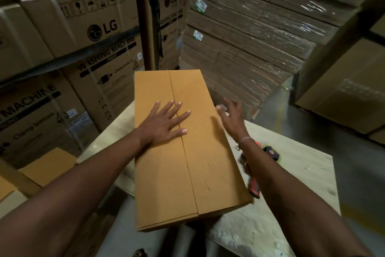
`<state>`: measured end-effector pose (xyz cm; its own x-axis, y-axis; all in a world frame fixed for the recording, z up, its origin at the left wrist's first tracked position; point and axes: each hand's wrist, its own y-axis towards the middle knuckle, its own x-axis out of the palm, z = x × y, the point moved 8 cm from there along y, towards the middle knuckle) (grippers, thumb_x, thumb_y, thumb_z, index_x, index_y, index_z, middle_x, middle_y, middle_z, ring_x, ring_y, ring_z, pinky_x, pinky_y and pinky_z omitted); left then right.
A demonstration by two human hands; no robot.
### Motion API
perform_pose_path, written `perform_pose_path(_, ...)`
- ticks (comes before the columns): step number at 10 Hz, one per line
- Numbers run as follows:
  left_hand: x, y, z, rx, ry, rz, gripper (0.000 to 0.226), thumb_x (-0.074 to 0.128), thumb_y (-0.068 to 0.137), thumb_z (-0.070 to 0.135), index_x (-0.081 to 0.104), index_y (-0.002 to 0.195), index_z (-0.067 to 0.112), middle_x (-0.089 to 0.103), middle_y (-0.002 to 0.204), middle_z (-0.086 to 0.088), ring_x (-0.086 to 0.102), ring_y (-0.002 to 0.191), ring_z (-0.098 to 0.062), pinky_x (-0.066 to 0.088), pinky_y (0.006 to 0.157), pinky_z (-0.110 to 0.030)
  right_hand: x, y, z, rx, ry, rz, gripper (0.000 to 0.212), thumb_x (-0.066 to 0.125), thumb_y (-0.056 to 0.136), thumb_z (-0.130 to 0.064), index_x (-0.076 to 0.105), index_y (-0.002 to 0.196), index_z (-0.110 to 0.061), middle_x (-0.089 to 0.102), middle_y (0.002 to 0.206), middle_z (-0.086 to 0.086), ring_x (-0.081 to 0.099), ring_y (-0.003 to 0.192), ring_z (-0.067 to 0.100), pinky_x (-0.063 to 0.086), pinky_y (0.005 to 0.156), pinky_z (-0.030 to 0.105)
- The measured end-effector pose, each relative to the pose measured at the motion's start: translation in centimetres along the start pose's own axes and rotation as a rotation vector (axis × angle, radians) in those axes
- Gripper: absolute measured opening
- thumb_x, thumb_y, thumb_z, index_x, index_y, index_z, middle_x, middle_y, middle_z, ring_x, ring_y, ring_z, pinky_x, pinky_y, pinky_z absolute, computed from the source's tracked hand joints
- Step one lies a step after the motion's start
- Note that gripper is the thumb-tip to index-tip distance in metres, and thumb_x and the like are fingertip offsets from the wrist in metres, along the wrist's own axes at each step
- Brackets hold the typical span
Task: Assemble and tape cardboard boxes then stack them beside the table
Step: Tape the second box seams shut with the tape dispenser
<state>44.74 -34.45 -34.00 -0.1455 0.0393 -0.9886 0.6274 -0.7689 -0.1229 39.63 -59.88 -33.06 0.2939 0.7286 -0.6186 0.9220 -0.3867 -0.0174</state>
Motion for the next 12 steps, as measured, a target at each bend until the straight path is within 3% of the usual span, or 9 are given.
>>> perform_pose_path(1, -0.5, -0.3, -0.2, -0.012, -0.02, 0.042, 0.07, 0.004, 0.097, 0.082, -0.014, 0.159, 0.053, -0.016, 0.172, 0.004, -0.015, 0.159, -0.022, -0.008, 0.126, -0.06, -5.2, -1.2, 7.6, 0.304, 0.051, 0.184, 0.035, 0.054, 0.092, -0.052, 0.07, 0.087, -0.021, 0.066, 0.1, 0.013, 0.066, 0.1, 0.036, 0.057, 0.09, 0.049)
perform_pose_path(2, -0.5, -0.2, 0.1, -0.003, -0.014, 0.043, 0.073, 0.002, 0.095, 0.083, -0.013, 0.159, 0.053, -0.015, 0.172, 0.003, -0.014, 0.159, -0.022, -0.007, 0.126, -0.06, -8.4, -5.6, 13.8, 0.579, -0.123, 0.143, 0.024, 0.058, 0.098, -0.022, 0.062, 0.079, -0.006, 0.065, 0.083, 0.014, 0.068, 0.084, 0.035, 0.043, 0.057, 0.032)
perform_pose_path(3, -0.3, -0.2, 0.2, -0.011, -0.01, 0.063, 0.072, 0.003, 0.096, 0.083, -0.013, 0.159, 0.053, -0.015, 0.173, 0.003, -0.015, 0.159, -0.021, -0.006, 0.127, -0.058, -8.0, -9.6, 21.5, 0.778, -0.203, -0.009, 0.047, 0.075, 0.085, -0.052, 0.066, 0.102, -0.009, 0.066, 0.099, 0.013, 0.068, 0.091, 0.035, 0.04, 0.064, 0.029)
perform_pose_path(4, -0.1, -0.2, 0.5, -0.024, -0.014, 0.052, 0.074, 0.0, 0.093, 0.085, -0.014, 0.159, 0.054, -0.016, 0.172, 0.003, -0.016, 0.159, -0.021, -0.007, 0.127, -0.058, -5.6, -12.0, 27.3, 0.923, -0.127, -0.135, 0.048, 0.085, 0.067, -0.057, 0.071, 0.08, -0.012, 0.067, 0.084, 0.011, 0.06, 0.062, 0.028, 0.045, 0.055, 0.027)
perform_pose_path(5, 0.2, -0.1, 1.2, -0.034, -0.012, 0.051, 0.075, -0.001, 0.092, 0.086, -0.016, 0.158, 0.054, -0.016, 0.172, 0.002, -0.017, 0.159, -0.021, -0.008, 0.126, -0.058, -2.8, -12.6, 30.2, 0.903, -0.11, -0.207, 0.05, 0.079, 0.053, -0.05, 0.076, 0.082, -0.01, 0.076, 0.089, 0.016, 0.072, 0.079, 0.034, 0.061, 0.075, 0.04)
perform_pose_path(6, 0.5, -0.4, 1.8, -0.051, -0.007, 0.053, 0.074, 0.0, 0.092, 0.086, -0.016, 0.158, 0.054, -0.016, 0.172, 0.002, -0.016, 0.159, -0.022, -0.008, 0.126, -0.058, 0.0, -11.7, 35.5, 0.94, 0.024, -0.125, 0.052, 0.08, 0.063, -0.045, 0.074, 0.096, -0.004, 0.075, 0.095, 0.02, 0.073, 0.088, 0.035, 0.062, 0.082, 0.048)
perform_pose_path(7, 0.7, -1.0, 2.9, -0.067, -0.005, 0.058, 0.075, -0.002, 0.091, 0.086, -0.017, 0.158, 0.054, -0.018, 0.171, 0.002, -0.019, 0.158, -0.022, -0.008, 0.126, -0.058, -0.9, -13.3, 27.8, 0.907, 0.227, 0.044, 0.026, 0.082, 0.086, -0.029, 0.07, 0.097, -0.009, 0.07, 0.091, 0.016, 0.067, 0.089, 0.028, 0.056, 0.074, 0.035)
perform_pose_path(9, 1.2, -1.4, 4.2, -0.095, 0.011, 0.053, 0.074, 0.001, 0.092, 0.085, -0.018, 0.157, 0.054, -0.02, 0.171, 0.003, -0.022, 0.158, -0.021, -0.01, 0.126, -0.057, 0.7, -11.7, 26.8, 0.932, 0.848, 0.122, 0.006, 0.059, 0.102, -0.013, 0.061, 0.101, -0.007, 0.055, 0.061, 0.008, 0.052, 0.04, 0.017, 0.043, 0.04, 0.024)
perform_pose_path(12, 1.0, -1.3, 4.1, -0.089, 0.006, 0.047, 0.075, 0.003, 0.092, 0.086, -0.017, 0.157, 0.055, -0.019, 0.172, 0.004, -0.022, 0.158, -0.02, -0.012, 0.126, -0.055, -0.3, -7.6, 21.9, 0.754, 0.884, 0.048, 0.008, 0.057, 0.102, -0.012, 0.064, 0.102, -0.009, 0.05, 0.059, 0.004, 0.045, 0.04, 0.014, 0.027, 0.035, 0.02)
